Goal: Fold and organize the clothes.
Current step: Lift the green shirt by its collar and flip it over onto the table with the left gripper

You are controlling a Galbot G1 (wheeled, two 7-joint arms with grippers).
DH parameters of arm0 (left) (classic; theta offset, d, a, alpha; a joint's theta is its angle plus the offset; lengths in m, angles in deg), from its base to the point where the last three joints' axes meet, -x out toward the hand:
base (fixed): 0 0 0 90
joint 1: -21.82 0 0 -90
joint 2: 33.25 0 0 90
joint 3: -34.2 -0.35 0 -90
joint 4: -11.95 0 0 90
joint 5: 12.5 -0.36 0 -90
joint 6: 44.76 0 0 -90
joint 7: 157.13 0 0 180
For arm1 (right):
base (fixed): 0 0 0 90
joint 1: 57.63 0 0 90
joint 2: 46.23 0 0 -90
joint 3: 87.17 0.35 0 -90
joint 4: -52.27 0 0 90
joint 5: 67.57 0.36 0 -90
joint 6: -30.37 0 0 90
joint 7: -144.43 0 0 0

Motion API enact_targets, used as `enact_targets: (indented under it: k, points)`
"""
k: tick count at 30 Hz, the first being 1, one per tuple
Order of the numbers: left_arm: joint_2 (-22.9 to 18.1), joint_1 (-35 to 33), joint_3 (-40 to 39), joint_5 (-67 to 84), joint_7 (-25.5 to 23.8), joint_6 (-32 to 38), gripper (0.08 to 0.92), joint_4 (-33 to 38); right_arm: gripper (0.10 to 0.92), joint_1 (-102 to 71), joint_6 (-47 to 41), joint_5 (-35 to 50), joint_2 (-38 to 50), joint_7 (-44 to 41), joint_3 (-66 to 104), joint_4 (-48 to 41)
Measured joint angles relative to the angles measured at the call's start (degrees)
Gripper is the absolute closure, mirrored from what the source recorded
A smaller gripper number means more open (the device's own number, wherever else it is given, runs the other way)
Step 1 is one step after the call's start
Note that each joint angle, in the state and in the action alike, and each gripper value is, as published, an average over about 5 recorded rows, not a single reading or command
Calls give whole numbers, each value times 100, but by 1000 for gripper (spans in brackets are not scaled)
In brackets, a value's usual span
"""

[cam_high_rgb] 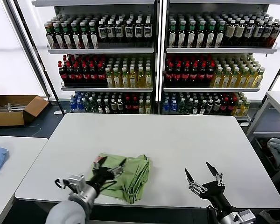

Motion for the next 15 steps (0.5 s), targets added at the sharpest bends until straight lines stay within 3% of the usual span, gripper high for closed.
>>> enact_targets:
  k: [15]
  points:
    - [98,67,570,349,-166,-232,177,-893,203,-92,62,80,67,-25,129,-42]
